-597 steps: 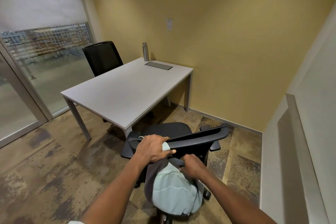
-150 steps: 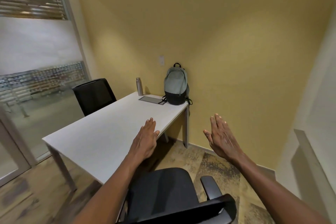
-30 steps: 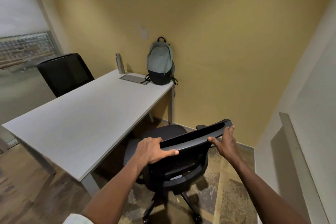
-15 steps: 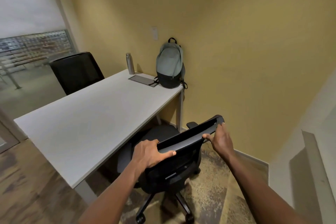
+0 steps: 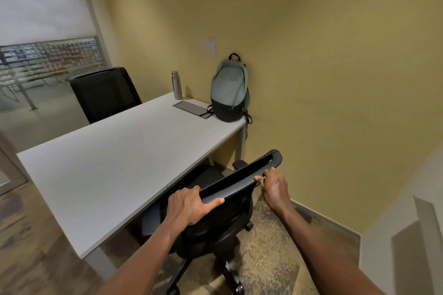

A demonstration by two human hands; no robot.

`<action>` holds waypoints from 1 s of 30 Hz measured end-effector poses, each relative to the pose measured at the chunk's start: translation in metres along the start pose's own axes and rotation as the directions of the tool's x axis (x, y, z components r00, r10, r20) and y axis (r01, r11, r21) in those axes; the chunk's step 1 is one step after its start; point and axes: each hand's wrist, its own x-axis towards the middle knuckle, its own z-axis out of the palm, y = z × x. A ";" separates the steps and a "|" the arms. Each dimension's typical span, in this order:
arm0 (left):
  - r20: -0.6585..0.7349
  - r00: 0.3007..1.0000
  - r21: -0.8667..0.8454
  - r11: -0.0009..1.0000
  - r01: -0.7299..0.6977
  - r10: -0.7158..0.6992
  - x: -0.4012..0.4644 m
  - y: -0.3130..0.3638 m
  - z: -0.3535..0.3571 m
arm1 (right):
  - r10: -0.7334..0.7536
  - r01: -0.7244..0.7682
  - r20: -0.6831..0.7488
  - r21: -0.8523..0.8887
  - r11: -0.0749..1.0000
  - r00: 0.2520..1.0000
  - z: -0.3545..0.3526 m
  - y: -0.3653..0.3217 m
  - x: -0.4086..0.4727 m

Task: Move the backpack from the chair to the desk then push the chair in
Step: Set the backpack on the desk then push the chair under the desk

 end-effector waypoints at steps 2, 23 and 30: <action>-0.008 1.000 0.003 1.000 0.010 -0.010 0.004 -0.002 0.000 | -0.052 0.057 0.048 -0.109 0.992 0.998 0.007 -0.005 0.001; 0.000 0.994 0.011 0.994 0.105 -0.105 0.037 -0.015 -0.005 | -0.016 0.111 0.354 -0.249 0.962 0.935 0.052 -0.051 0.050; 0.011 0.986 -0.011 0.986 0.164 -0.164 0.052 -0.027 -0.007 | -0.003 0.118 0.370 -0.290 0.950 0.929 0.072 -0.068 0.070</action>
